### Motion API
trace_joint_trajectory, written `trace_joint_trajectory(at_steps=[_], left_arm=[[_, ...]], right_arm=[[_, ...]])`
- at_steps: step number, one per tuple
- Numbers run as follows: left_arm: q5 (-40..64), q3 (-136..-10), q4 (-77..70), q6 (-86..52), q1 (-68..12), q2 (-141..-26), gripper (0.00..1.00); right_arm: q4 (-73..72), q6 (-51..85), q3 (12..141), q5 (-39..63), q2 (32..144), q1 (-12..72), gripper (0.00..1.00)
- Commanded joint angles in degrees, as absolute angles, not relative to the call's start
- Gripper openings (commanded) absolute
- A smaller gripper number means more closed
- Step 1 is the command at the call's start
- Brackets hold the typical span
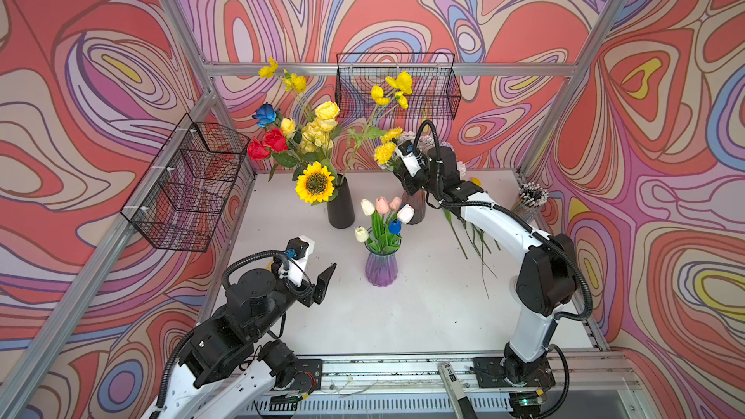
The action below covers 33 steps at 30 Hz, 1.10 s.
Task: Pick out yellow flowers from the vase
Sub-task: Pick up the flower from the vase.
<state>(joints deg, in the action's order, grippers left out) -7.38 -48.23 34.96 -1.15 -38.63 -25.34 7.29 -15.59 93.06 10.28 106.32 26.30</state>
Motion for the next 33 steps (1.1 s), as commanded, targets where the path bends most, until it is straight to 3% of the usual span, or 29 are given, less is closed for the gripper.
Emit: trace_joint_trajectory(at_steps=[1,20,33], left_arm=[[-8.2,-47.7,35.7,-1.7,-38.4,-24.3,0.84],[-8.8,-47.6,36.4,-2.4,-38.4,-23.0,0.84],[-9.4,-47.6,37.0,-2.6,-38.5,-22.3,0.84]], right_arm=[[7.6,-17.0,94.4,8.7,107.1,26.5,0.32],[7.3,-17.5,97.8,3.4,110.8,26.5,0.29],[5.7,-16.1,96.9,2.5,110.4,26.5,0.08]])
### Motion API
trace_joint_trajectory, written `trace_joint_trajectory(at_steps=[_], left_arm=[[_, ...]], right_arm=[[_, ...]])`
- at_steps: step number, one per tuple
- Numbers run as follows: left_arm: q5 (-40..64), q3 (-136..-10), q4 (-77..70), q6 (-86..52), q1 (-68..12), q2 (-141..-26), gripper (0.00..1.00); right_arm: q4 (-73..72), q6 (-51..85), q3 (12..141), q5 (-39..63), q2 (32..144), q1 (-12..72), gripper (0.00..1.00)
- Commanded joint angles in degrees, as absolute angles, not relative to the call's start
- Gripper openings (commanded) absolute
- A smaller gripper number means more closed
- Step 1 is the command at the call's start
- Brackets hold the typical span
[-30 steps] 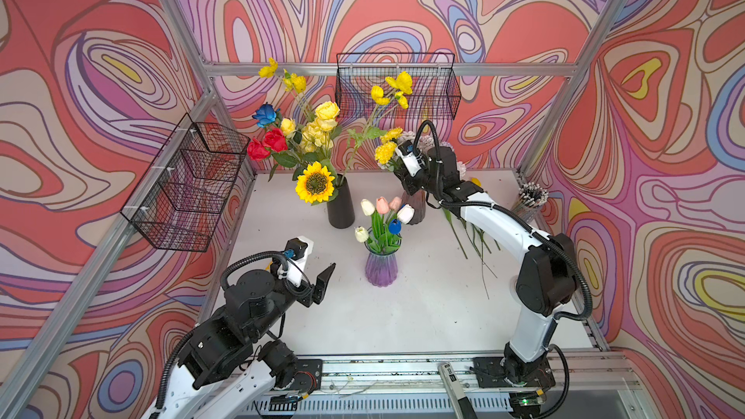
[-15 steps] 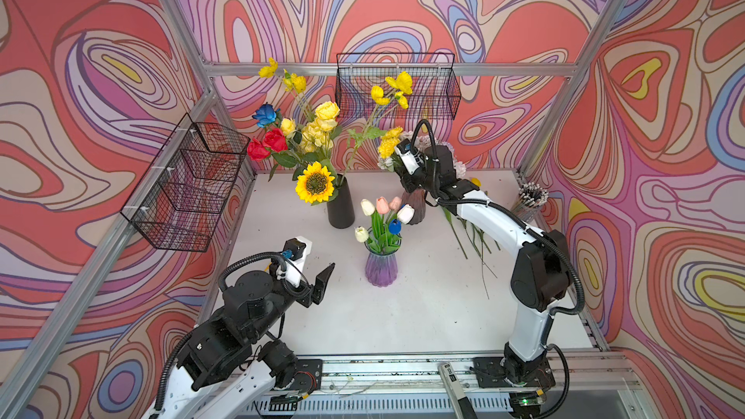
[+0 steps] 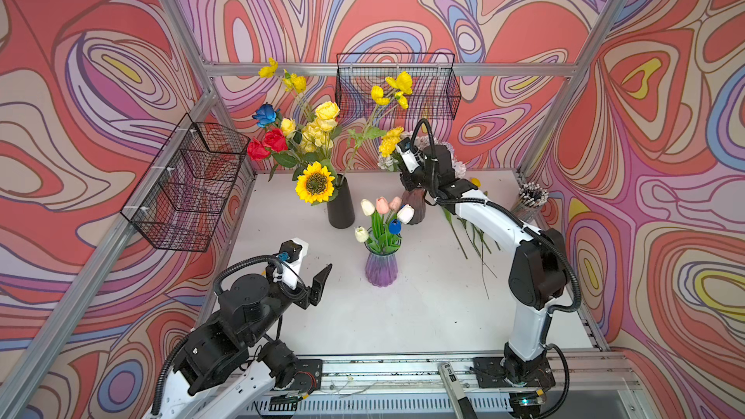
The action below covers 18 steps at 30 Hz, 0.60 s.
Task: Pick out yellow flowers from the vase
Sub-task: Pick up the flower from the vase.
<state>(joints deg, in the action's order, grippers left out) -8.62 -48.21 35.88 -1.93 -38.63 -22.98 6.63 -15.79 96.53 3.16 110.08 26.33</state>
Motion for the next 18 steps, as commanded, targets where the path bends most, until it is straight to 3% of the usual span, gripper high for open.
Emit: trace_joint_trajectory(at_steps=[1,4,18], left_arm=[[-9.3,-47.6,37.0,-2.6,-38.4,-22.2,0.84],[-9.4,-47.6,37.2,-2.8,-38.4,-22.0,0.84],[-9.3,-47.5,36.3,-2.2,-38.4,-22.8,0.84]], right_arm=[[5.8,-16.1,96.8,2.6,110.0,26.5,0.06],[5.5,-15.8,96.0,3.1,108.4,26.5,0.0],[5.5,-13.7,93.3,5.4,99.0,26.4,0.0]])
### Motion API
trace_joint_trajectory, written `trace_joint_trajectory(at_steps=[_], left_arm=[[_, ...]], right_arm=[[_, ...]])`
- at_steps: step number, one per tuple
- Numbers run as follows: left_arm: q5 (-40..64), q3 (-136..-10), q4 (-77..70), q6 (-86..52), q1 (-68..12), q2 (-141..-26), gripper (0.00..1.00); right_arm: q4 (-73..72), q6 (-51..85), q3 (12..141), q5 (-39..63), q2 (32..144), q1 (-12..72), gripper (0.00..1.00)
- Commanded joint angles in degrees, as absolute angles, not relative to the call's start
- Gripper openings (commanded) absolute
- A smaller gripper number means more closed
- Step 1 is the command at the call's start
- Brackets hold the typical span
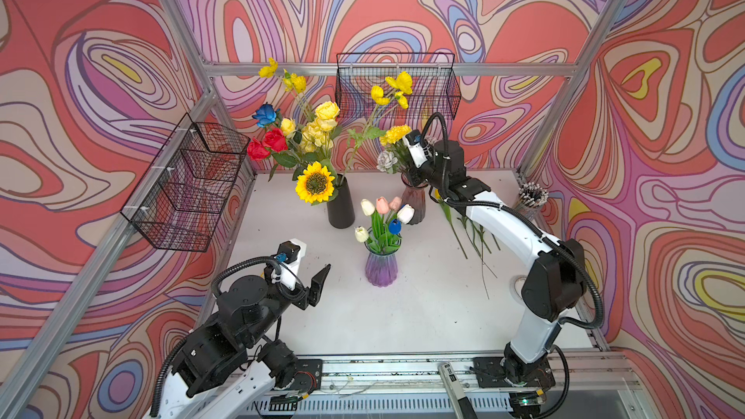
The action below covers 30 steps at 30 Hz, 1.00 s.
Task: Pick out yellow flowers from the vase
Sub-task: Pick up the flower from the vase.
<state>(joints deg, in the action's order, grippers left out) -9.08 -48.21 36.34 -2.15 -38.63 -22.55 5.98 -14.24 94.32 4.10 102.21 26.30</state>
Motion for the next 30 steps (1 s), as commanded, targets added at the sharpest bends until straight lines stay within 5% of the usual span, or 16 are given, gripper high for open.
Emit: trace_joint_trajectory(at_steps=[1,20,30], left_arm=[[-9.3,-47.5,36.3,-2.2,-38.4,-22.9,0.84],[-9.4,-46.1,35.0,-2.1,-38.4,-23.1,0.84],[-8.8,-46.1,33.4,-1.2,-38.4,-25.6,0.85]], right_arm=[[5.6,-13.5,93.3,5.4,98.6,26.4,0.0],[12.3,-9.8,94.9,8.1,83.2,26.1,0.0],[26.9,-7.6,102.9,-0.4,77.8,26.0,0.0]])
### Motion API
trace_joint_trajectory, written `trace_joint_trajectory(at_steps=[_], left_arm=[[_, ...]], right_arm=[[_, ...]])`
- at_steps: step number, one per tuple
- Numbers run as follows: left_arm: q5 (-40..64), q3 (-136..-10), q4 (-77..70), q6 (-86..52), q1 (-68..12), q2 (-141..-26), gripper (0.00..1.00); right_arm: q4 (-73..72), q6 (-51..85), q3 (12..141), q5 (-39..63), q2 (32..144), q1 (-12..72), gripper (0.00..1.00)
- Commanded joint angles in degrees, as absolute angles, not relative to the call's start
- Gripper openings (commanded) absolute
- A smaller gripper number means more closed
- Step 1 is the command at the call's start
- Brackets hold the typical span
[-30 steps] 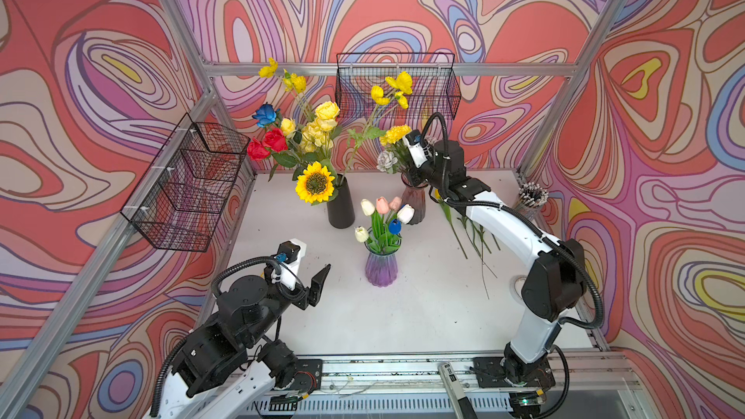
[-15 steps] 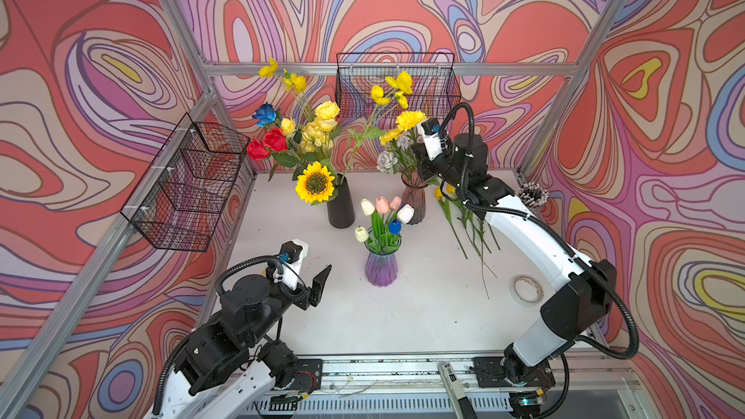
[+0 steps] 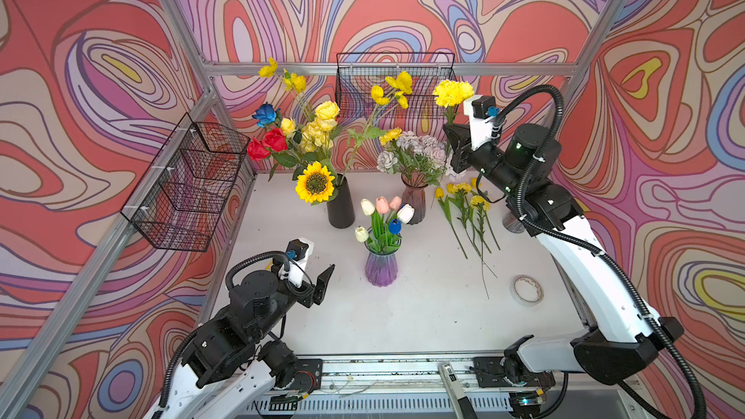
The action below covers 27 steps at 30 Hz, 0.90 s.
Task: Pick out yellow flowers from the vase
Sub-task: Pick up the flower from the vase, then place the flower at the center of the board.
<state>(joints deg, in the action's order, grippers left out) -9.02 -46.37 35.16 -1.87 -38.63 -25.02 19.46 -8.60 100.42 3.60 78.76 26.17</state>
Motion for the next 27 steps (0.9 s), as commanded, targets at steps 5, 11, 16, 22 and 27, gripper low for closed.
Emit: trace_joint_trajectory(at_steps=[5,11,16,22,27], left_arm=[[-8.5,-46.1,32.8,-0.9,-38.4,-26.3,0.85],[-8.0,-46.2,31.6,-0.4,-38.4,-28.0,0.84],[-7.3,-46.8,31.4,-0.4,-38.4,-29.3,0.85],[-7.5,-47.4,32.4,-0.4,-38.4,-28.9,0.85],[-7.7,-47.8,33.5,-0.7,-38.4,-27.7,0.85]], right_arm=[[39.1,-6.2,108.2,-6.3,78.4,25.8,0.0],[44.6,-3.9,106.1,-6.2,78.1,20.5,0.0],[44.3,-1.5,100.3,2.5,78.2,11.1,0.0],[42.0,-1.0,92.5,9.4,80.6,3.7,0.0],[39.4,-0.1,87.7,12.2,83.6,0.0,0.0]])
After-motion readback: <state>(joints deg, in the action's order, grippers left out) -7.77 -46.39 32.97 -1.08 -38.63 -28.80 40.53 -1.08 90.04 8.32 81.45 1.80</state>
